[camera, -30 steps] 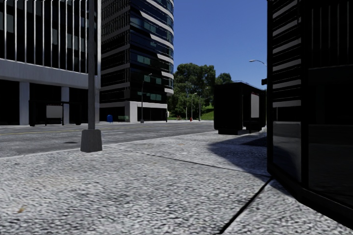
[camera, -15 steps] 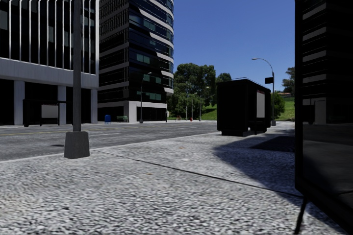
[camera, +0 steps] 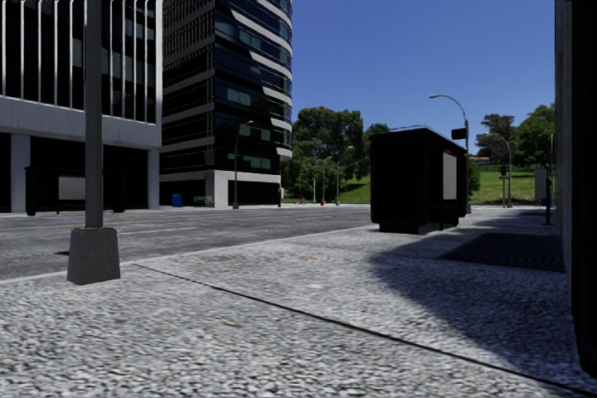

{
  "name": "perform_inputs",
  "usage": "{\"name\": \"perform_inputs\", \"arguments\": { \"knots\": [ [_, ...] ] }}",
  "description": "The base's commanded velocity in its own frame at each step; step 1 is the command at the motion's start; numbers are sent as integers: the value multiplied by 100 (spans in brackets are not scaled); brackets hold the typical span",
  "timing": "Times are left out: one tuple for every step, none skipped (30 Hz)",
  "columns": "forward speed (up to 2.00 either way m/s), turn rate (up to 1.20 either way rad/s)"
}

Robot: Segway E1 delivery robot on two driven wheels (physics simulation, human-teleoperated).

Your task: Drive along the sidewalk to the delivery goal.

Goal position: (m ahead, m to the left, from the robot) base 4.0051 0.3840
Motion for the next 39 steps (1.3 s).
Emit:
{"name": "perform_inputs", "arguments": {
  "knots": [
    [133,0],
    [139,0],
    [143,0],
    [143,0],
    [144,0],
    [145,0],
    [145,0],
    [145,0],
    [145,0],
    [145,0],
    [145,0],
    [145,0],
    [145,0],
    [145,0],
    [145,0],
    [145,0],
    [145,0],
    [146,0],
    [155,0],
    [168,0],
    [174,0],
    [174,0],
    [200,0],
    [200,0],
    [200,0],
    [200,0],
    [200,0],
    [200,0],
    [200,0],
    [200,0],
    [200,0],
    [200,0],
    [196,0],
    [192,0],
    [192,0],
    [183,0],
    [171,0],
    [158,0],
    [158,0]
  ]
}}
